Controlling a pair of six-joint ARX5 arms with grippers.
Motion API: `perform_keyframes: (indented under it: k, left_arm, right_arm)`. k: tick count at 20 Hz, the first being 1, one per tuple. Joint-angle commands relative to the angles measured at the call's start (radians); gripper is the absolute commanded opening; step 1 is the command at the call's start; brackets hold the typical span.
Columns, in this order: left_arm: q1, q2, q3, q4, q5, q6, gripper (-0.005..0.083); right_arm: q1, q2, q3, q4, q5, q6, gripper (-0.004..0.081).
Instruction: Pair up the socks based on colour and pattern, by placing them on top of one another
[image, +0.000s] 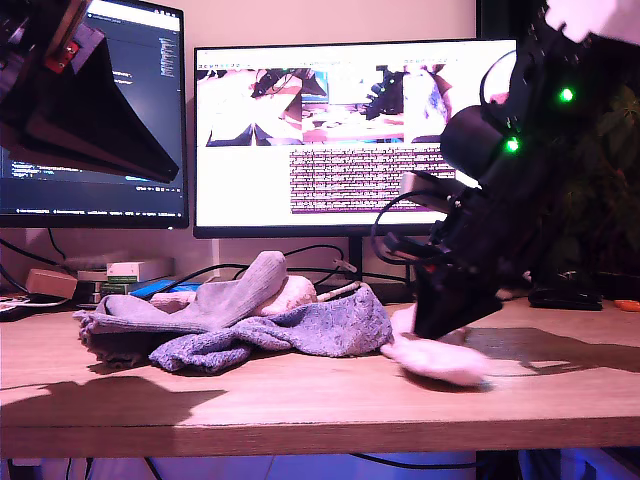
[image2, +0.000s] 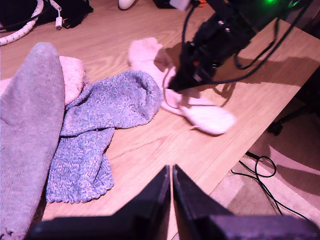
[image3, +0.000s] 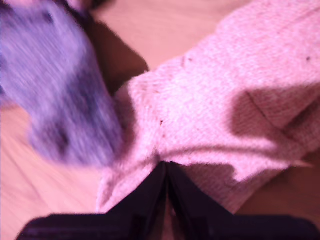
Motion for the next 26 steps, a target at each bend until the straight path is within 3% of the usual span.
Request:
perform_keyframes:
  k: [1, 5, 9, 17, 19, 23, 26]
  left_arm:
    - [-0.002, 0.005, -0.013, 0.007, 0.000, 0.005, -0.0020]
    - [-0.002, 0.005, -0.013, 0.008, 0.000, 0.005, -0.0020]
    - [-0.002, 0.005, -0.013, 0.006, 0.000, 0.031, -0.0020]
    - [-0.002, 0.005, -0.013, 0.004, 0.000, 0.031, -0.0020]
    - [-0.002, 0.005, -0.013, 0.002, 0.000, 0.031, -0.0020]
    - [-0.002, 0.005, -0.013, 0.000, 0.001, 0.031, -0.0020]
    - [-0.002, 0.005, -0.013, -0.002, 0.001, 0.031, -0.0020]
  right_arm:
    - [0.003, 0.031, -0.043, -0.105, 0.048, -0.009, -0.0013]
    - [0.004, 0.031, -0.043, -0.241, 0.130, -0.037, -0.0013]
    - [0.004, 0.005, -0.042, -0.215, 0.113, -0.026, -0.0013]
    - [0.004, -0.189, 0.021, -0.219, 0.091, -0.053, -0.0013]
    - [0.004, -0.188, 0.047, -0.206, 0.048, -0.100, -0.0013]
    - [0.005, -0.179, 0.072, -0.046, -0.089, -0.193, -0.0013]
    - [0.004, -0.147, 0.166, -0.048, -0.190, -0.231, -0.0013]
